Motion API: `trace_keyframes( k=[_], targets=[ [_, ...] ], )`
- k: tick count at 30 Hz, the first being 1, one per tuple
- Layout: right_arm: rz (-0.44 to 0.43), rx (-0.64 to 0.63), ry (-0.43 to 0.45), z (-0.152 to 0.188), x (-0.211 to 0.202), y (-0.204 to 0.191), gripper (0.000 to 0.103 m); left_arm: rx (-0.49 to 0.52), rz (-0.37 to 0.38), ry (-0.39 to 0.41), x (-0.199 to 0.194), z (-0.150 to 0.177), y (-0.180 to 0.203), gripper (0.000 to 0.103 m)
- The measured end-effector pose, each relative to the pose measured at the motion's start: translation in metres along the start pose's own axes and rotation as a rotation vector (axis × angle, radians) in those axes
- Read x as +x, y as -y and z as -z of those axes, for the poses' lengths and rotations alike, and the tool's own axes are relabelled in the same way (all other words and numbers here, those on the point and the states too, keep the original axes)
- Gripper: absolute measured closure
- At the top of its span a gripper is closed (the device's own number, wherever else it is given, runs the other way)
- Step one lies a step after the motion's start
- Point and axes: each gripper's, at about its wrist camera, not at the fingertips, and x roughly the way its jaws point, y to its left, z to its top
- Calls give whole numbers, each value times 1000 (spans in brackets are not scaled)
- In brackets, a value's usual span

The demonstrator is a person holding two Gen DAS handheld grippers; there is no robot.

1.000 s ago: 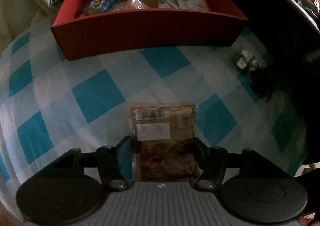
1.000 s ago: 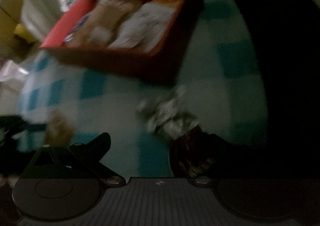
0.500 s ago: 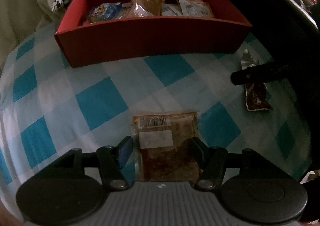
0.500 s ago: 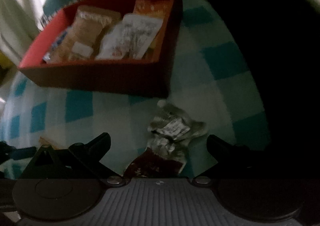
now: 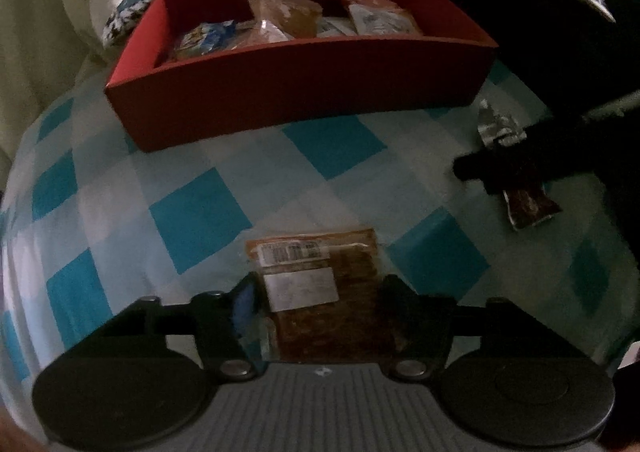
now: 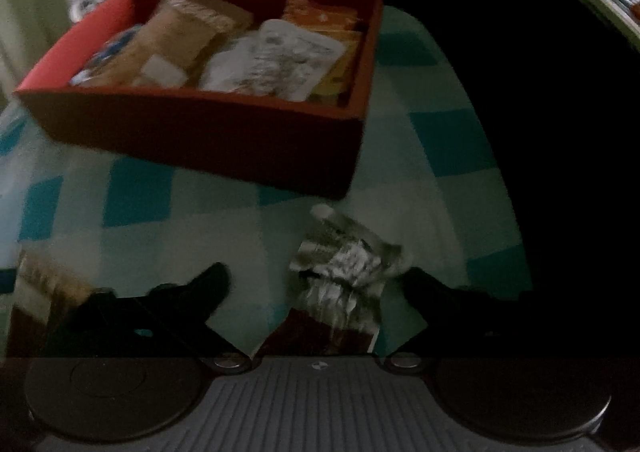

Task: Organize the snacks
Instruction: 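Grasp the brown rectangular bag with the left gripper while the right grasps the crumpled silver wrapper, then lift the brown bag and silver wrapper off the cloth, bringing grippers together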

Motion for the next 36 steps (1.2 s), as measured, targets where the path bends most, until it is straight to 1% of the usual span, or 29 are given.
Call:
trace_keyframes(
  k=[2,3,4,5,6,8,11,12,14,17,19,21,23,27,28,30,32,33,36],
  targets=[
    [-5,-39,-1,3,-7,-3,33,-5,4,-3,-1,0,-2,50],
    [-9,-39,-1,1,-8,-5,40,-16,7,-4,-2,-1,-3,51],
    [-36,-18,-4,2,-12,-4,50,-26,14,-1,-4,-1,-5,56],
    [-72,6,-8,2,-17,0,50,-28,20,4,-6,-2,-6,64],
    [-86,15,-5,3,-20,2,50,-33,27,15,-9,-4,-8,66],
    [-68,-2,2,4,-23,-1,50,-64,46,22,-13,-6,-14,71],
    [-82,-3,-8,2,-19,-9,50,-84,58,17,-12,-6,-19,72],
    [-77,-10,-5,2,-19,-11,50,-86,59,15,-11,-5,-19,71],
    [-79,-8,-12,4,-20,-12,50,-87,63,8,-7,-6,-18,65],
    [-77,-21,-17,2,-15,-14,50,-58,75,8,-2,-6,-10,63],
    [-85,-13,-16,1,-14,-14,50,-60,116,-2,3,-4,-6,62],
    [-81,-27,-14,2,-14,-16,49,-39,128,7,2,-3,1,66],
    [-82,-31,-10,3,-15,-16,49,-36,148,4,0,-1,3,73],
    [-90,-30,-6,4,-17,-13,50,-37,177,23,-9,-5,3,84],
    [-91,-29,-5,4,-18,-13,50,-37,181,26,-11,-5,1,89],
    [-97,-20,3,4,-21,-11,50,-39,205,28,-15,-5,-1,91],
    [-102,-5,11,3,-22,-9,50,-13,248,21,-17,-2,1,91],
    [-104,-1,7,3,-21,-9,50,-9,259,13,-16,-1,4,91],
    [-117,-3,-20,3,-15,-11,50,36,325,-18,-11,3,17,90]
  ],
)
